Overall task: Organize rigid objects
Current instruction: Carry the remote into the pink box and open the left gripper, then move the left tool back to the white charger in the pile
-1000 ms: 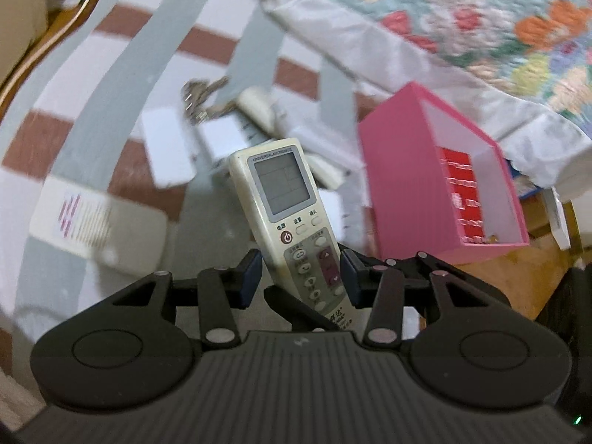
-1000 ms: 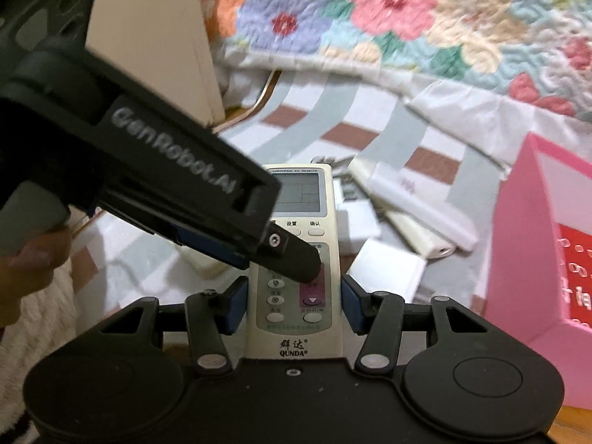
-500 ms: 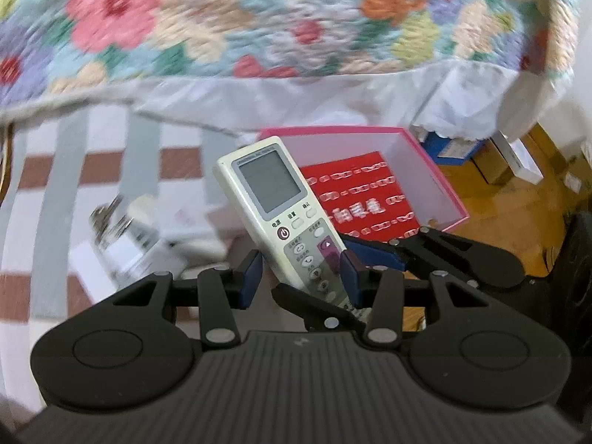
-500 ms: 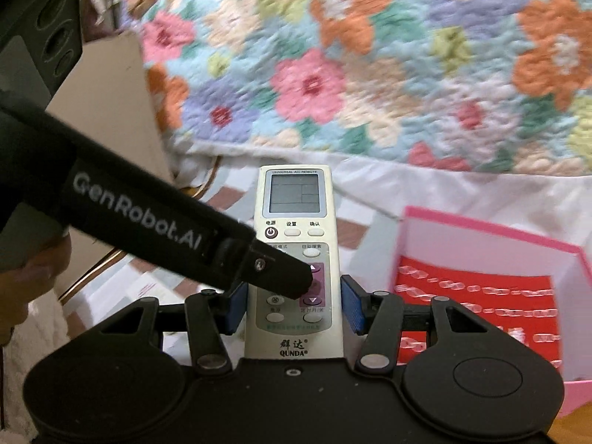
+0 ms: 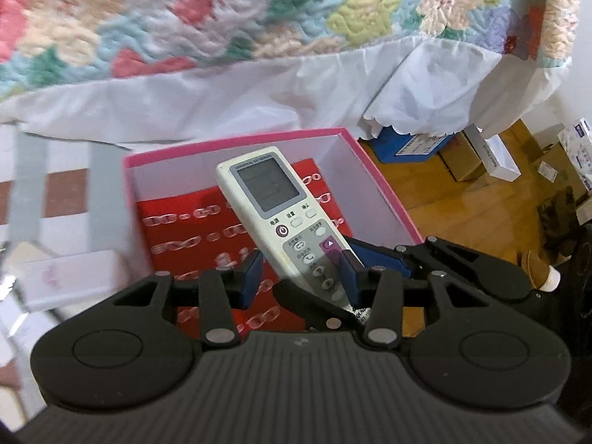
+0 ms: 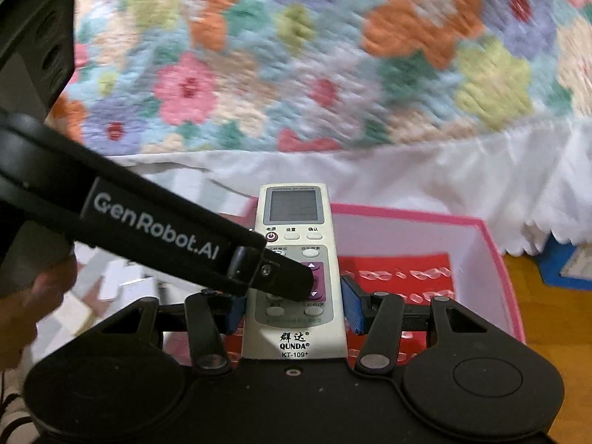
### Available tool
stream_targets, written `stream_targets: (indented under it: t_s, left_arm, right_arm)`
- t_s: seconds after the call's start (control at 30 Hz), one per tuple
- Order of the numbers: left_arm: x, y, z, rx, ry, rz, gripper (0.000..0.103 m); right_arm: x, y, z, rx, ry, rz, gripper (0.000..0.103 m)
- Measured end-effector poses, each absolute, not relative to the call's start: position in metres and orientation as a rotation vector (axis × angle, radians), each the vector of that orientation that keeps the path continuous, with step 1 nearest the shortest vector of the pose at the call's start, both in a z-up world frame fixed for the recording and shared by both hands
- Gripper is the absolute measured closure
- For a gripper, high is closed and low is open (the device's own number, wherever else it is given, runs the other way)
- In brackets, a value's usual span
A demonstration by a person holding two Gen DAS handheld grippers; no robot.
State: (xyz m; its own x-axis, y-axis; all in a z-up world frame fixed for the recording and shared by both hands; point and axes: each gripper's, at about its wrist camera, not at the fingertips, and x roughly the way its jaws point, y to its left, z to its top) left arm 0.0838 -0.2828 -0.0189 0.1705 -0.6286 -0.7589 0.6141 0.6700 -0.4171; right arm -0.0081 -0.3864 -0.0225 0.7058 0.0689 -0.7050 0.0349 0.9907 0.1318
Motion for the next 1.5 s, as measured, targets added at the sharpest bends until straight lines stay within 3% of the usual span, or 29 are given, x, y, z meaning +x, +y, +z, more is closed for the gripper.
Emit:
stream_targets:
  t_s: [0.27,0.67,0.87,1.2,1.5]
  left_arm:
    - [0.119,-0.354,-0.07,-0.011,1.286,-0.955,0.06]
    - [0.124,-0.385,-0.108,0.048,1.282,-0.874,0.06]
    - [0.12,-0.348,-0.082,0.101,1.209,-0.91,0.054]
    - [0.114,-0.264,-0.011,0.184,1.108,-0.948,0.048]
    - [0.13,-0.163,-0.006,0.222,1.107,-0.886,0.048]
  right_arm:
    - [0.004,-0.436,-0.062,0.169,0.889,-0.071,0.045]
    - [0.029,-0.459,-0.116,0.211,1.036,-0.238,0.045]
    - [0.003,-0.453,-0.095,0.203,0.96,-0.256,0.04]
    - [-0.03,-0.377,-0.002,0.203,0.782,0.098,0.04]
    - [-0.02,-0.294,0.007,0.251,0.863,0.402,0.04]
